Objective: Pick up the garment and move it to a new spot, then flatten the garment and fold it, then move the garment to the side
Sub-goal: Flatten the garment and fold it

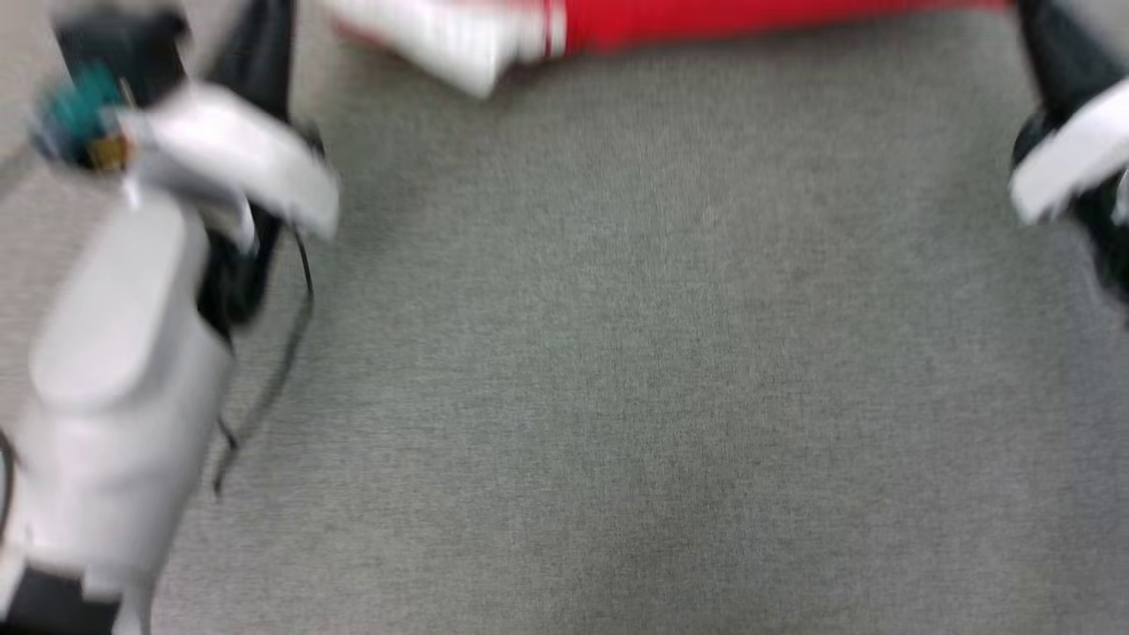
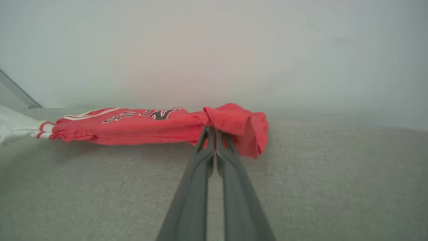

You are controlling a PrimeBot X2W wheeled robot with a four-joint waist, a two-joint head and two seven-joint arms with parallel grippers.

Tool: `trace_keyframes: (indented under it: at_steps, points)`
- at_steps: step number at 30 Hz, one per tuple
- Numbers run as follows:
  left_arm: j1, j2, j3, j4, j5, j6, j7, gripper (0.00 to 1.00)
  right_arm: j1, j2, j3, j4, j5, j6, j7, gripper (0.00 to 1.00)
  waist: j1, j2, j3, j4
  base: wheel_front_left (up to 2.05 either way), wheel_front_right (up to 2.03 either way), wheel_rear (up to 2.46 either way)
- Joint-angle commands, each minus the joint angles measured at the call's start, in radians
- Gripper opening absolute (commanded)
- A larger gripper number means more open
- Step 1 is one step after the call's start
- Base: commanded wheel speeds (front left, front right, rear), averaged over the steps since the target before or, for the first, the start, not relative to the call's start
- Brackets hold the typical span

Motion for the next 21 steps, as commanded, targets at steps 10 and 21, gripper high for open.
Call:
trace_keyframes:
  at_steps: [10, 21]
  points:
    - [0.514, 0.105, -0.058, -0.311, -0.097, 0.063, 0.178, 0.0, 0.302, -0.082, 0.096, -0.032, 0.11, -0.001, -0.026, 0.0, -0.0001, 0.0, -0.224, 0.053, 0.0, 0.0, 0.0]
    - [0.9, 0.239, -0.062, -0.602, -0.2, 0.182, 0.322, 0.0, 0.539, -0.108, 0.115, -0.081, 0.169, -0.001, -0.03, 0.0, -0.0001, 0.0, -0.351, 0.073, 0.0, 0.0, 0.0]
